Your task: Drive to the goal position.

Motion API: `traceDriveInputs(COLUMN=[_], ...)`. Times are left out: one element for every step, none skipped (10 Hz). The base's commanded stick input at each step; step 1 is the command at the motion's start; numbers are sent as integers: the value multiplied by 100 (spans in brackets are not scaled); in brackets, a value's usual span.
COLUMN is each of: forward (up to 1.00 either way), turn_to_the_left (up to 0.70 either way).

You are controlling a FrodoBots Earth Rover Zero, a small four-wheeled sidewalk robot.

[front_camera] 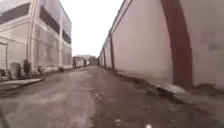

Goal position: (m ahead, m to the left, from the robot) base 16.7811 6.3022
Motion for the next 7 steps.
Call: traceDriveInputs(forward=[85,85,85,85,85,85,85], turn_to_the_left=[7,30,34,34,31,5,16])
